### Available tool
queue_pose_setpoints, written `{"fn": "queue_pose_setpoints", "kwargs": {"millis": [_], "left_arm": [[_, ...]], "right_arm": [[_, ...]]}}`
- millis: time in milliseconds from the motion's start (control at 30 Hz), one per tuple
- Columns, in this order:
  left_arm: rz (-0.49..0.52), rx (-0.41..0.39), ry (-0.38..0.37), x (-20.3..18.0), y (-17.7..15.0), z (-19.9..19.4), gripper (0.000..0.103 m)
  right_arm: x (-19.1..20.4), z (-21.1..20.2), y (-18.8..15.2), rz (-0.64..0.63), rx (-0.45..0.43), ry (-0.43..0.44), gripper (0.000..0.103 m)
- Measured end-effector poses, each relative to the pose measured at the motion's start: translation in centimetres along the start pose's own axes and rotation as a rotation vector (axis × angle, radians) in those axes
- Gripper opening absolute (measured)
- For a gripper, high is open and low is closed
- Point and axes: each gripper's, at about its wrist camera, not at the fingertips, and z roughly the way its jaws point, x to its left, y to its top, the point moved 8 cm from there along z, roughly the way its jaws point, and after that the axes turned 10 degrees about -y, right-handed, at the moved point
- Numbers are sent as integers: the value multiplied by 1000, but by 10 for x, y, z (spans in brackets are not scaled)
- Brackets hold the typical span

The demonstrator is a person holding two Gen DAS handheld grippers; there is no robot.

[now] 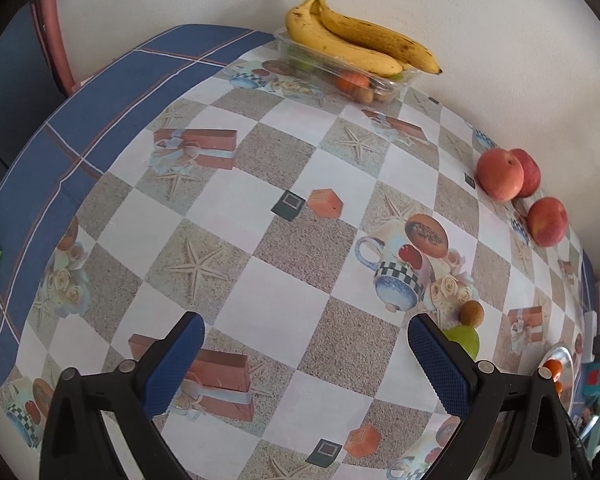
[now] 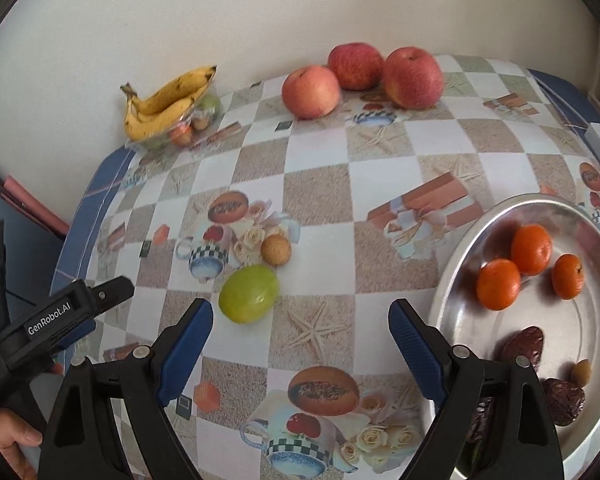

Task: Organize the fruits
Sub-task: 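Close the left gripper around the loose green pear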

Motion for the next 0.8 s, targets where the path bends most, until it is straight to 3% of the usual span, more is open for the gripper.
{"fn": "queue_pose_setpoints", "kwargs": {"millis": [267,433,667,800], "left_arm": [[15,-10,-46,-9,5,-4,103],[51,60,-154,-36,-7,15,103],[161,123,-183,-73,-22,46,103],[227,133,-154,-84,-28,56,102]], "right_arm": [[-39,-7,12,80,-25,-65,90],[-42,-9,19,89,-43,-59,90],[-40,4,20,91,-18,-55,90],[-39,15,20,85,7,-66,90]]}}
